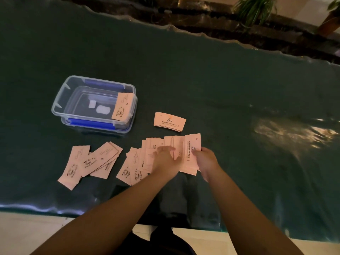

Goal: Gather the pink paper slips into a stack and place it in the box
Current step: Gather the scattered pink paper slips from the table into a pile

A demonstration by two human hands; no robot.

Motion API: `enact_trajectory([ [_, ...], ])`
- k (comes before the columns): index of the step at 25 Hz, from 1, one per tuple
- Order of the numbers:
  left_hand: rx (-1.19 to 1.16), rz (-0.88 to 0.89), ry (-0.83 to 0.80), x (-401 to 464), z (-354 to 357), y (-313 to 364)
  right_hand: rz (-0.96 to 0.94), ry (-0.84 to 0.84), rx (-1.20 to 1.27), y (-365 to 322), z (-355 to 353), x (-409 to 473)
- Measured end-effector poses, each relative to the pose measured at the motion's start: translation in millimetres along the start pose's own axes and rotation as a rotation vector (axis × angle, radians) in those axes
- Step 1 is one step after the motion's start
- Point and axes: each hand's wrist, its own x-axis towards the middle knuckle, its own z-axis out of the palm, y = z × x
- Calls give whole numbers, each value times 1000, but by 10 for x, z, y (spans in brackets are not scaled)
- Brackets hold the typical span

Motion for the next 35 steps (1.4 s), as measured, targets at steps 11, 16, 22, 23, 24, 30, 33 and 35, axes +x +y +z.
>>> enact_trajectory([
  [11, -308, -176, -186, 0, -131, 172, -107, 5, -254, -123, 366, 41],
  [16, -418, -240, -173, -101, -86, 112, -105, -108, -480, -181, 392, 34],
  [22, -473, -302, -134, -215, -9, 35, -156, -224, -688, -257, 382, 2],
  [23, -499, -308, -129, -226, -2, 14, -166, -234, -708, -265, 396, 1],
  [24, -520, -326, -126, -247, 0, 12, -172, -242, -724, -269, 401, 9],
  [30, -869, -614, -179, -440, -31, -163, -279, -351, -842, -239, 472, 1],
  [33, -972, -662, -141, -463, -97, -253, -378, -435, -979, -225, 486, -1],
  [35, -1045, -661, -123, -475, -127, -252, -406, -448, -1080, -215, 486, -2],
])
